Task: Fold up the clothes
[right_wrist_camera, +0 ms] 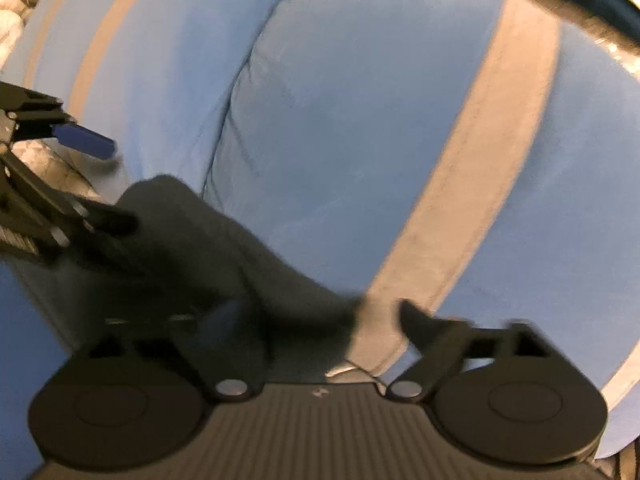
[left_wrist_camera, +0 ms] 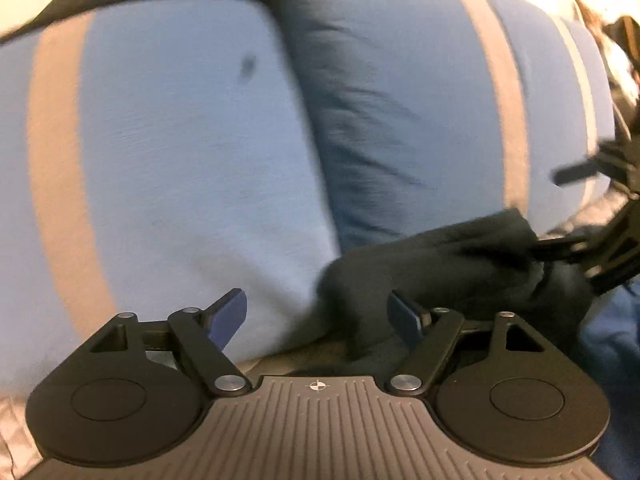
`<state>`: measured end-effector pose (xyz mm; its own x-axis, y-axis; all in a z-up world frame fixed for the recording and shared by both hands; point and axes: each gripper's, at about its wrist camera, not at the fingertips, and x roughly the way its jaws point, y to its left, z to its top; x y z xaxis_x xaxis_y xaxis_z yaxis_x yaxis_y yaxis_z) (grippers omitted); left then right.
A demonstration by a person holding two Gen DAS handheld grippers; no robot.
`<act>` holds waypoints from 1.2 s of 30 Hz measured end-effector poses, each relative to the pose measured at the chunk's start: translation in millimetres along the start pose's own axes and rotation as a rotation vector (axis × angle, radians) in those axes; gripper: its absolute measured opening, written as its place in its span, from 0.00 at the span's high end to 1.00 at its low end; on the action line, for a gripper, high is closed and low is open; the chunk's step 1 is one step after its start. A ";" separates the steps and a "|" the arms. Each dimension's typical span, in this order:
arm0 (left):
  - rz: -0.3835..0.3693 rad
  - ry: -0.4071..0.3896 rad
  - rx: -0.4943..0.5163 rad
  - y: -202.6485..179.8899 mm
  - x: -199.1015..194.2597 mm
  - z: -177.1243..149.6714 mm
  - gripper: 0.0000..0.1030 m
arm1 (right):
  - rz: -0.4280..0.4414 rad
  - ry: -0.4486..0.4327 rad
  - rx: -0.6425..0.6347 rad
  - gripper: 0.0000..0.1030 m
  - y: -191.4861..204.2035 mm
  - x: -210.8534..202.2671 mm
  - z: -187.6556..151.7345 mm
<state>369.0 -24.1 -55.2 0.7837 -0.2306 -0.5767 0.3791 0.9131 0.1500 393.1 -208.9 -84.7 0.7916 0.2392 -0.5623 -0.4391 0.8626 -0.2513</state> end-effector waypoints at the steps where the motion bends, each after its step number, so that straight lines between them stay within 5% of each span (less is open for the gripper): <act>1: 0.004 0.008 -0.020 13.2 -1.9 -1.0 0.25 | -0.002 0.007 0.015 0.02 -8.3 -5.2 -2.1; 7: 0.089 0.056 -0.057 64.1 -1.9 -20.8 0.25 | 0.015 0.031 0.060 0.00 -54.3 -36.5 -25.6; 19: 0.037 0.175 0.090 48.2 33.3 -50.6 0.25 | -0.050 0.087 0.098 0.00 -109.0 -49.1 -48.4; 23: 0.037 0.159 0.186 34.8 33.2 -62.1 0.25 | -0.048 0.101 0.099 0.00 -116.5 -53.0 -57.7; 27: -0.007 0.175 0.137 38.2 39.2 -63.9 0.28 | -0.029 0.109 0.104 0.00 -119.9 -52.8 -64.0; 30: -0.070 0.217 0.041 49.2 42.9 -65.9 0.43 | -0.015 0.112 0.115 0.00 -121.8 -50.1 -66.4; 32: -0.115 0.238 -0.031 52.7 45.5 -65.5 0.63 | -0.013 0.112 0.116 0.00 -121.9 -48.3 -66.9; 36: -0.090 0.276 0.019 46.0 44.6 -56.0 0.79 | -0.030 0.114 0.107 0.00 -122.5 -39.8 -65.8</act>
<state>393.9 26.5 -119.0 0.5841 -0.2080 -0.7846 0.4520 0.8862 0.1016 387.4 -353.4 -83.4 0.7475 0.1658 -0.6433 -0.3635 0.9126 -0.1871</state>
